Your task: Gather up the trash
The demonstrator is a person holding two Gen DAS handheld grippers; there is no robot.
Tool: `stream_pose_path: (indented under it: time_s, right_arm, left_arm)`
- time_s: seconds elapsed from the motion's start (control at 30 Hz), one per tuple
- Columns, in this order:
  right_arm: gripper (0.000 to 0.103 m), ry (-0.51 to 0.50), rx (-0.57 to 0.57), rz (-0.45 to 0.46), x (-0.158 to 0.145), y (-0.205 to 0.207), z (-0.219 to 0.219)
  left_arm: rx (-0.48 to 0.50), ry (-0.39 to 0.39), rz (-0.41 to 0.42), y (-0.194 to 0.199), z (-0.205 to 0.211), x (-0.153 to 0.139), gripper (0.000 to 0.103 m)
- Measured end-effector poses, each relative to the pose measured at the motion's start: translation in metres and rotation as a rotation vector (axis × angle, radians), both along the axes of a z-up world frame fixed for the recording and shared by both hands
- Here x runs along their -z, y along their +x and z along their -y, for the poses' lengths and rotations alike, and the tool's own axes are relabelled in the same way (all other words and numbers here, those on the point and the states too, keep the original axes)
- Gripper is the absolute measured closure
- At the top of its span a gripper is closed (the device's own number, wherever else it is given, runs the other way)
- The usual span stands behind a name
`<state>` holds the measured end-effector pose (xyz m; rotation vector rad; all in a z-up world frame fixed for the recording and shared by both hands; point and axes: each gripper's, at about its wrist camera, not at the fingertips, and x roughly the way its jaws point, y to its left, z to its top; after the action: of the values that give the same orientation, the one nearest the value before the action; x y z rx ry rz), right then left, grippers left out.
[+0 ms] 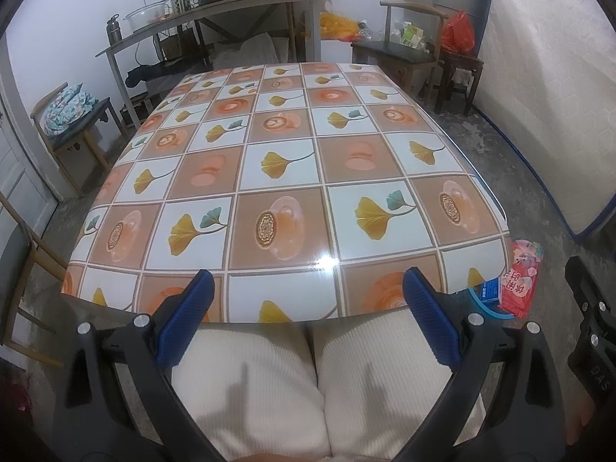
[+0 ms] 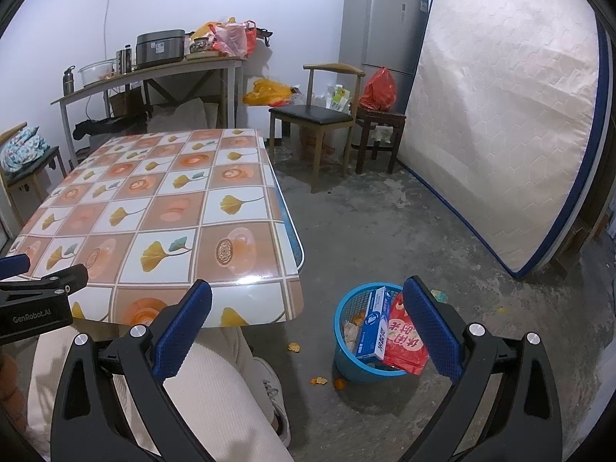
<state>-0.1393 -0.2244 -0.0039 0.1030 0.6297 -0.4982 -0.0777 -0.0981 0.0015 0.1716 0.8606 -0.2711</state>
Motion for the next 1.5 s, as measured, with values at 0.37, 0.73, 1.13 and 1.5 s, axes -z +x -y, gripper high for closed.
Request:
stream_pose_path:
  time_s: [0.37,0.73,1.13,1.5]
  right_arm:
    - [0.006,-0.001,0.0,0.001,-0.0002,-0.0002,0.0001]
    - [0.006,-0.002,0.001,0.004,-0.0015,-0.0006,-0.0004]
    - [0.007,-0.003,0.002,0.004,-0.0012,-0.0003,-0.0013]
    - [0.006,-0.005,0.001,0.003,-0.0029,0.0,-0.0013]
  left_arm:
    - [-0.002,-0.002,-0.002,0.0001,-0.0003,0.0002,0.009]
    - [0.003,-0.001,-0.003,0.0009,-0.0007,0.0003,0.009]
    - [0.002,-0.002,-0.003,0.0015,-0.0016,0.0001,0.009]
    - [0.002,-0.002,-0.004,0.0016,-0.0021,-0.0001,0.009]
